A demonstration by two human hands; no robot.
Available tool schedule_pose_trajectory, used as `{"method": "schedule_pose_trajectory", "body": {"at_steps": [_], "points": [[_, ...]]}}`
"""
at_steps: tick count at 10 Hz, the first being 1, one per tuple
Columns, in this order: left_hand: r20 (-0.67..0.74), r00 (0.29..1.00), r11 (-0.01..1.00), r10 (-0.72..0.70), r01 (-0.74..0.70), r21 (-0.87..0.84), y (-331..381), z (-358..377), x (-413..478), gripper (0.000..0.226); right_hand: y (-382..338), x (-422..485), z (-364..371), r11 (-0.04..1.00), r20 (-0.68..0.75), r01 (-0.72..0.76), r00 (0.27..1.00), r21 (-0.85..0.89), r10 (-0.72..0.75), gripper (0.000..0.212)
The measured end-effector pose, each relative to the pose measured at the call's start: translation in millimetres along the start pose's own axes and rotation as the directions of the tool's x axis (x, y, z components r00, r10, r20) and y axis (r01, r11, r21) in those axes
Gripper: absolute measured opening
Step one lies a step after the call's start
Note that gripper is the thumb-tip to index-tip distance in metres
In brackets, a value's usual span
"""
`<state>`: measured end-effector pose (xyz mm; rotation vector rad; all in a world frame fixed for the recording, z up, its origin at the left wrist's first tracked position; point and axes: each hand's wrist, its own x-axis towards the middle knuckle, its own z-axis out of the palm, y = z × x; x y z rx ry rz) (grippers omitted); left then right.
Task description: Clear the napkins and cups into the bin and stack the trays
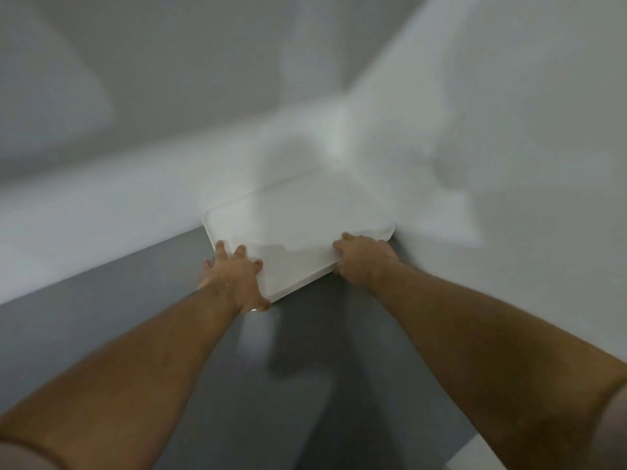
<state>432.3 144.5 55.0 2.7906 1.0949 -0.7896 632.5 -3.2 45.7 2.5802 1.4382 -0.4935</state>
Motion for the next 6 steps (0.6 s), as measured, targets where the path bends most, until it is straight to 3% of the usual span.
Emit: {"method": "schedule_pose_trajectory", "body": {"at_steps": [1,2,4,6], "points": [[-0.001,1.000,0.997,0.017,-0.017,0.069,5,-1,-12,0.110,0,-28,-13,0.998,0.069,-0.018,0.997,-0.060,0.022,0.061],[-0.129,0.988,0.993,0.087,-0.077,0.085,8,-10,-29,0.106,4,-73,-27,0.995,-0.174,-0.075,0.981,0.073,0.087,0.048],[-0.443,0.835,0.945,0.326,-0.267,0.191,2,-71,-92,0.086,9,-193,-83,0.963,-0.463,-0.228,0.844,0.144,0.270,0.033],[-0.623,0.639,0.892,0.451,-0.338,0.299,-4,-160,-189,0.076,8,-315,-167,0.922,-0.670,-0.366,0.652,0.130,0.353,0.035]]}}
